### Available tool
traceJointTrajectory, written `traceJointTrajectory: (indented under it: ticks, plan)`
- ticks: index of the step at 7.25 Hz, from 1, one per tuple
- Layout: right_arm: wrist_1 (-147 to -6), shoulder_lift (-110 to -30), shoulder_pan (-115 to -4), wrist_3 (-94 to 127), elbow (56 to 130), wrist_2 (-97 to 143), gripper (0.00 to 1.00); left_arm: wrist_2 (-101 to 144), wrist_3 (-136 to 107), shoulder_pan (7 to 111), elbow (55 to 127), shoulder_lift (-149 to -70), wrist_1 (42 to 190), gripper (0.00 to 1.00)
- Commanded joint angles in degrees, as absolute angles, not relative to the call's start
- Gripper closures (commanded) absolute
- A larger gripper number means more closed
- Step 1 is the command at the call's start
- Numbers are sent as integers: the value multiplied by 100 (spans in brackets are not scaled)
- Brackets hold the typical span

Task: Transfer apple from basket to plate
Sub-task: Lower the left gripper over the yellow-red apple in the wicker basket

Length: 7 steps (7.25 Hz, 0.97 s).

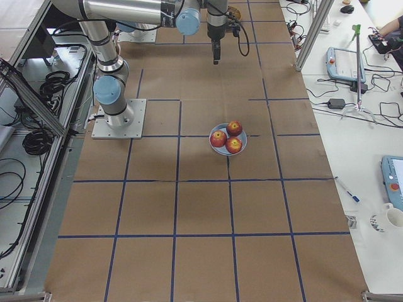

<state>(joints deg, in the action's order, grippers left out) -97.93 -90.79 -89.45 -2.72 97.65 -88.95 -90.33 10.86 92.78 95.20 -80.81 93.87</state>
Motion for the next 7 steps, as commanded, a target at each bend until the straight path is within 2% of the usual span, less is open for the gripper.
traceJointTrajectory:
  ticks: [1, 7]
  plan:
    - [-9791, -9079, -8939, -272, 9765, -8895, 0, -9044, 1090, 9272, 9510, -8077, 9387, 1]
    - [-9782, -9079, -8947, -272, 9765, -8895, 0, -9297, 1081, 9281, 9387, -7893, 9439, 0]
